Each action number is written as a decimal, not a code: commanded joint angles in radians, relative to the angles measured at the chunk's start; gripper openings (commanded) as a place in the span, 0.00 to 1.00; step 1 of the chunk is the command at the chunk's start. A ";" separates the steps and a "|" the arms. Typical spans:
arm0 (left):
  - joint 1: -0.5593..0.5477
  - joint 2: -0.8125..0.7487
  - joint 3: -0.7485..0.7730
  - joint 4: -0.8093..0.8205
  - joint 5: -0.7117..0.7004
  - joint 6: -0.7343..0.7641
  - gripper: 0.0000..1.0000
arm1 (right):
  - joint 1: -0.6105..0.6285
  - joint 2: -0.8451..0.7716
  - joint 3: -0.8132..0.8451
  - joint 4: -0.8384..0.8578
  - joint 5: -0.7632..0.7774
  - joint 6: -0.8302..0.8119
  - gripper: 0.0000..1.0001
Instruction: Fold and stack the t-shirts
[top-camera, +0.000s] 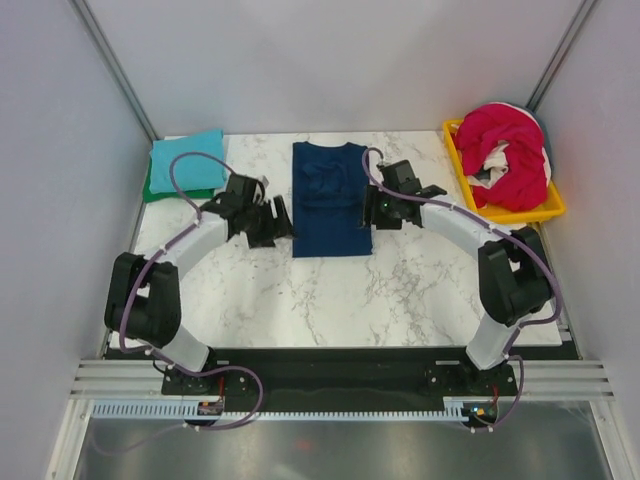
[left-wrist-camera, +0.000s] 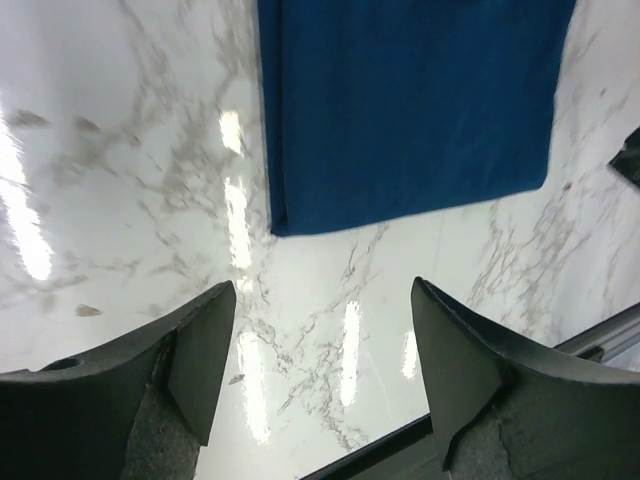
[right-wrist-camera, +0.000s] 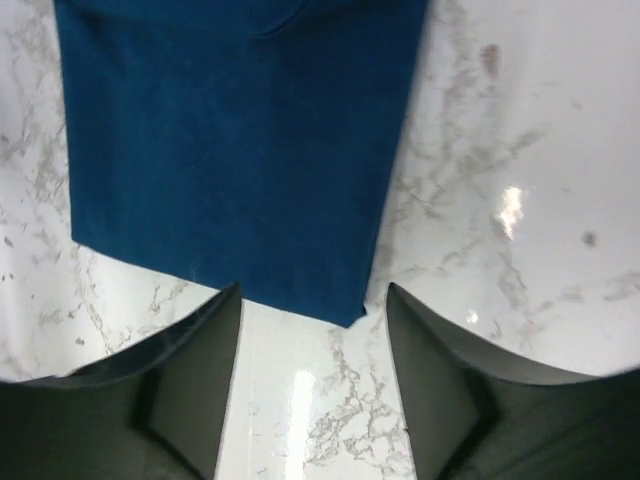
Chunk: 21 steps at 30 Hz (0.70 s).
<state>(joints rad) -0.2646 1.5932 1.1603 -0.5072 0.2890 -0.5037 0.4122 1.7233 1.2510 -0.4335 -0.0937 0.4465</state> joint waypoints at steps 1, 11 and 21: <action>-0.074 -0.041 -0.174 0.307 0.046 -0.076 0.77 | 0.039 0.059 0.066 0.141 -0.104 0.020 0.61; -0.216 0.051 -0.166 0.464 -0.040 -0.127 0.58 | 0.137 0.389 0.418 0.023 0.049 -0.012 0.25; -0.220 0.228 -0.158 0.504 -0.051 -0.113 0.50 | 0.149 0.627 0.689 -0.062 0.141 -0.052 0.20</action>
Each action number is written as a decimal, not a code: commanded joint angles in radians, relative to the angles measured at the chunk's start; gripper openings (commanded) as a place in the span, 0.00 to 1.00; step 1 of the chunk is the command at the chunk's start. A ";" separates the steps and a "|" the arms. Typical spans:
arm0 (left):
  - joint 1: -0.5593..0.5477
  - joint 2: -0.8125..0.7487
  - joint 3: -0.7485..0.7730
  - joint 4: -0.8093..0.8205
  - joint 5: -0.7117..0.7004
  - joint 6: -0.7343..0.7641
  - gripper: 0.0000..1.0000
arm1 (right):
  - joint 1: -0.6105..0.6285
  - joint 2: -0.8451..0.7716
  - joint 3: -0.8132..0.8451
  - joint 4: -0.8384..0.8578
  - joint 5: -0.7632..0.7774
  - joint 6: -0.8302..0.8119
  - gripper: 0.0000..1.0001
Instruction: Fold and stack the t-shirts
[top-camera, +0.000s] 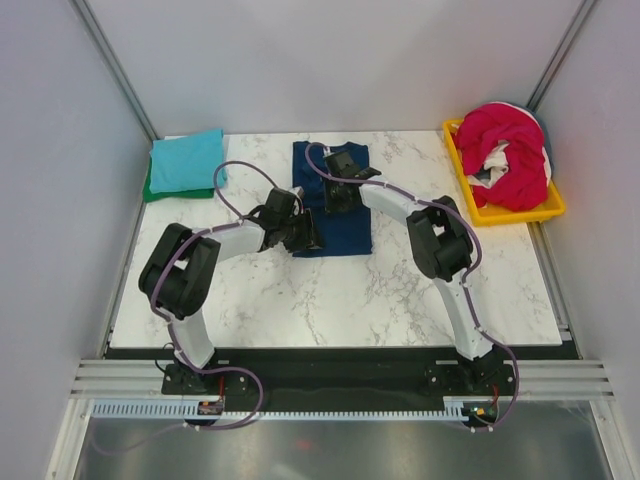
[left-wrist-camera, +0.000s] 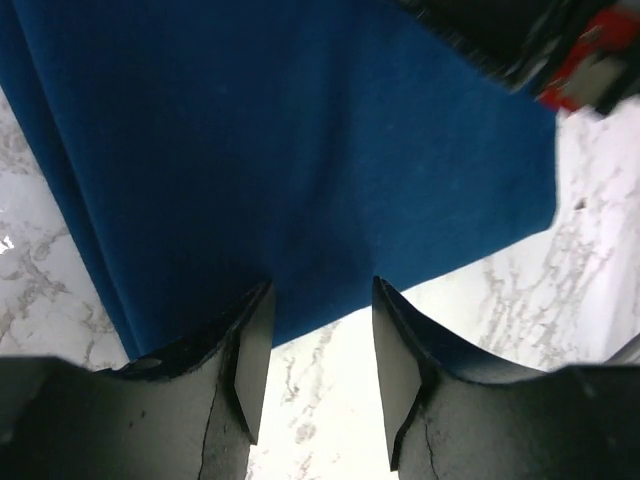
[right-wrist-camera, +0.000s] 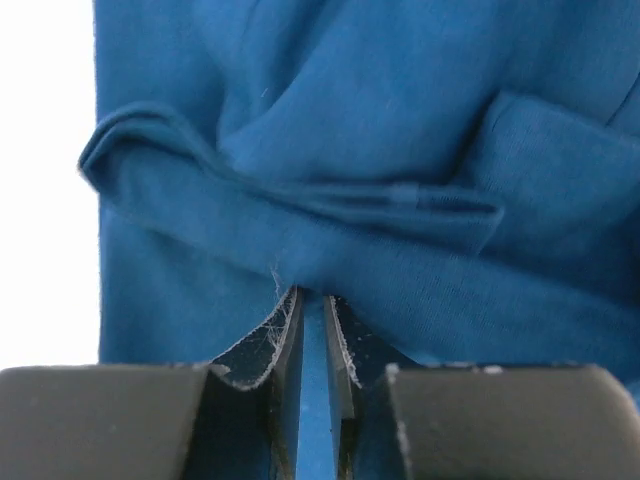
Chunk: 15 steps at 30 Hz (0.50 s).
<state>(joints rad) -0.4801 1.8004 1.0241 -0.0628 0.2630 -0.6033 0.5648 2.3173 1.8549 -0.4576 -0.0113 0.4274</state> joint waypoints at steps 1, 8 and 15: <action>-0.005 0.023 -0.033 0.060 -0.031 -0.012 0.50 | -0.008 0.042 0.117 -0.042 0.060 -0.045 0.20; -0.005 0.031 -0.128 0.112 -0.036 -0.013 0.47 | -0.040 0.140 0.289 -0.095 0.102 -0.084 0.22; -0.008 0.013 -0.170 0.141 -0.005 0.008 0.45 | -0.080 0.344 0.697 -0.064 0.169 -0.145 0.30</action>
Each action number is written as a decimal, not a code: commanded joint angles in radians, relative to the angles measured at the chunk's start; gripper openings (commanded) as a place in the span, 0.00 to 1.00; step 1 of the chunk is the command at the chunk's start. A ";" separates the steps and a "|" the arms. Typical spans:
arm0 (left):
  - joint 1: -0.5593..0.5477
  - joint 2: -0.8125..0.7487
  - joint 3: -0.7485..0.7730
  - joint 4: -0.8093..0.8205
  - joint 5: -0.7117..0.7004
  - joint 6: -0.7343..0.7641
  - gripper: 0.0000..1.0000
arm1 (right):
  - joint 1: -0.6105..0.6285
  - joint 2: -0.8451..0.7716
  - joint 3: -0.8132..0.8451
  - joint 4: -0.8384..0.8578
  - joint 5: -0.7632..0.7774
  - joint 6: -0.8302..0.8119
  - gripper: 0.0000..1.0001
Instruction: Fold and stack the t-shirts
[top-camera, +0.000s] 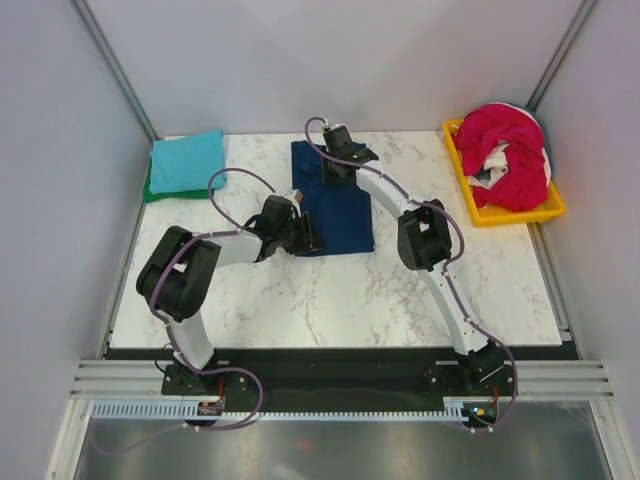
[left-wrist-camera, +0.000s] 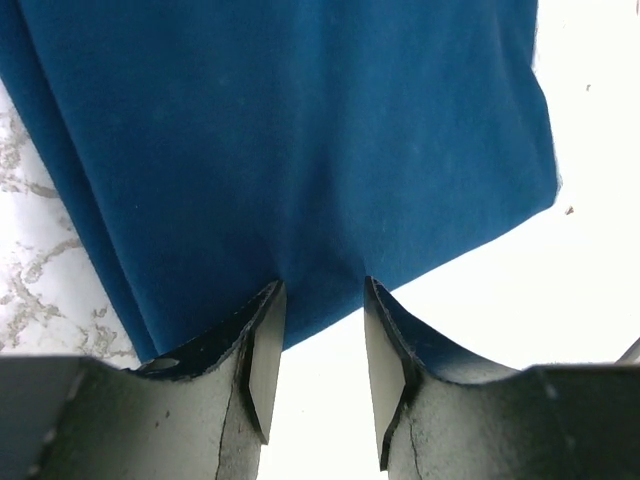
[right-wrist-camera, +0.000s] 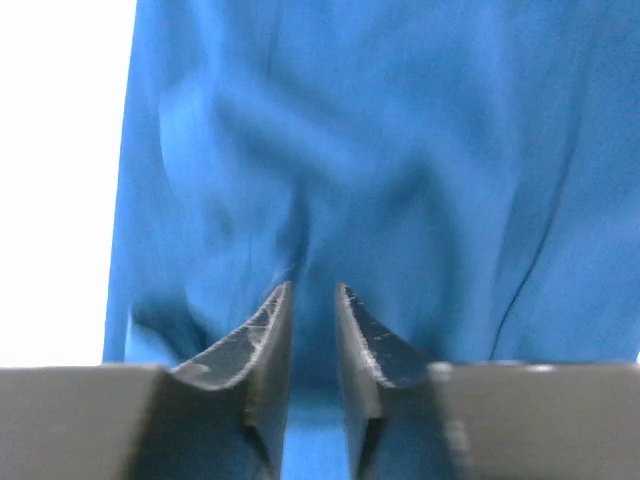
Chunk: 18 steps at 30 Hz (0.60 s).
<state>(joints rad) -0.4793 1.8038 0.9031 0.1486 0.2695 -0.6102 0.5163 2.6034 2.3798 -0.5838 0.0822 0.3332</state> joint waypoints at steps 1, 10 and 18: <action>-0.010 0.011 -0.049 -0.064 -0.013 0.017 0.45 | -0.044 0.054 0.224 0.087 0.073 -0.049 0.32; -0.041 -0.196 -0.024 -0.201 -0.093 0.041 0.76 | -0.061 -0.472 -0.325 0.372 0.057 -0.049 0.72; -0.007 -0.409 -0.019 -0.382 -0.237 0.014 0.84 | -0.065 -0.886 -1.010 0.331 -0.073 0.165 0.77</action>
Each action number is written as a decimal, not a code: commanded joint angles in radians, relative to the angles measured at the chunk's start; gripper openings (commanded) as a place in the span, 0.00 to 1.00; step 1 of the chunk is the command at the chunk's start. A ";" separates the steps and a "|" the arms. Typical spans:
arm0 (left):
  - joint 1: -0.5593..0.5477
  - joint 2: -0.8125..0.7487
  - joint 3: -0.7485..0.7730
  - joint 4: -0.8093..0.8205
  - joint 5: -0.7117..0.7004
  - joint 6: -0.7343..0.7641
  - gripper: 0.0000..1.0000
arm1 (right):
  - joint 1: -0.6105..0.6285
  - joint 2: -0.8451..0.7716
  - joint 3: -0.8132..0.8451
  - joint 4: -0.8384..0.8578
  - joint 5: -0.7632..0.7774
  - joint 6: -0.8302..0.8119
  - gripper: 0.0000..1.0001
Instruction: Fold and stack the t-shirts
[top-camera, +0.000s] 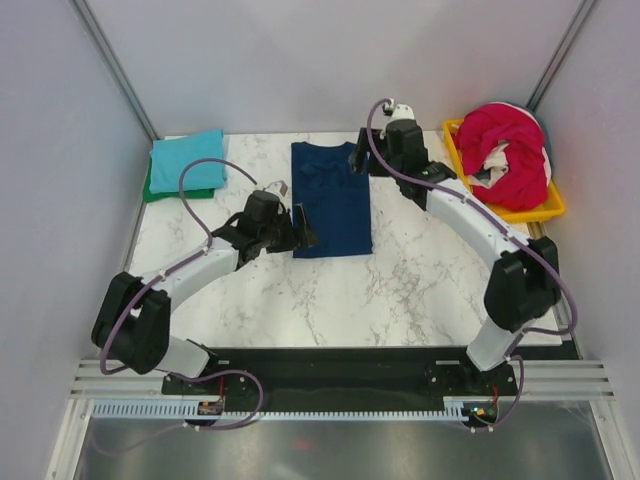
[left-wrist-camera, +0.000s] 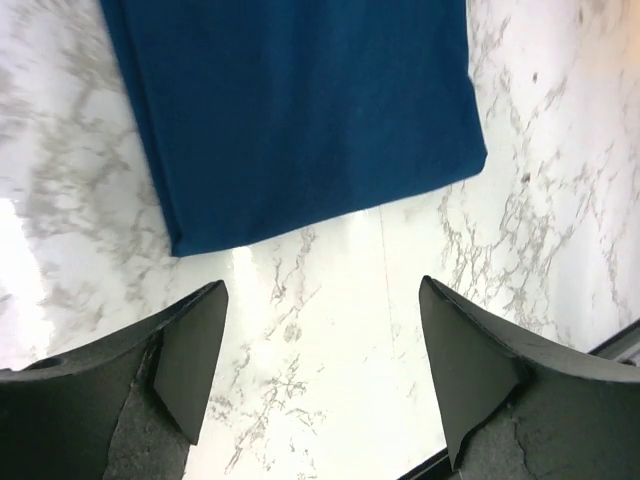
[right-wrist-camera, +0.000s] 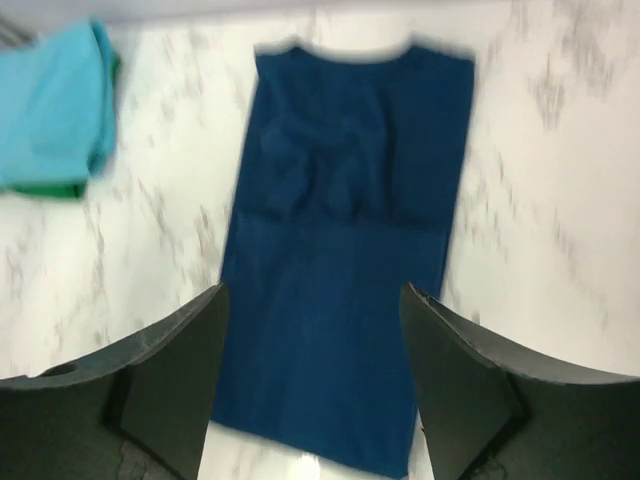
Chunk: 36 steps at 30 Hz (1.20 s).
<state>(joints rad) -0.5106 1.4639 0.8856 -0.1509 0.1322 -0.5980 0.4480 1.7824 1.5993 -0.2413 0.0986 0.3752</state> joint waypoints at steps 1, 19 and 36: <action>0.038 -0.095 -0.017 -0.084 -0.121 -0.011 0.84 | 0.004 -0.092 -0.295 -0.001 -0.095 0.146 0.76; 0.124 -0.022 -0.273 0.208 -0.017 -0.075 0.75 | 0.004 -0.170 -0.776 0.232 -0.205 0.248 0.72; 0.123 0.144 -0.244 0.338 0.033 -0.083 0.64 | -0.017 -0.038 -0.759 0.329 -0.255 0.237 0.27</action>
<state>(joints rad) -0.3840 1.5555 0.6289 0.2054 0.1558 -0.6682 0.4351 1.7187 0.8322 0.0795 -0.1360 0.6231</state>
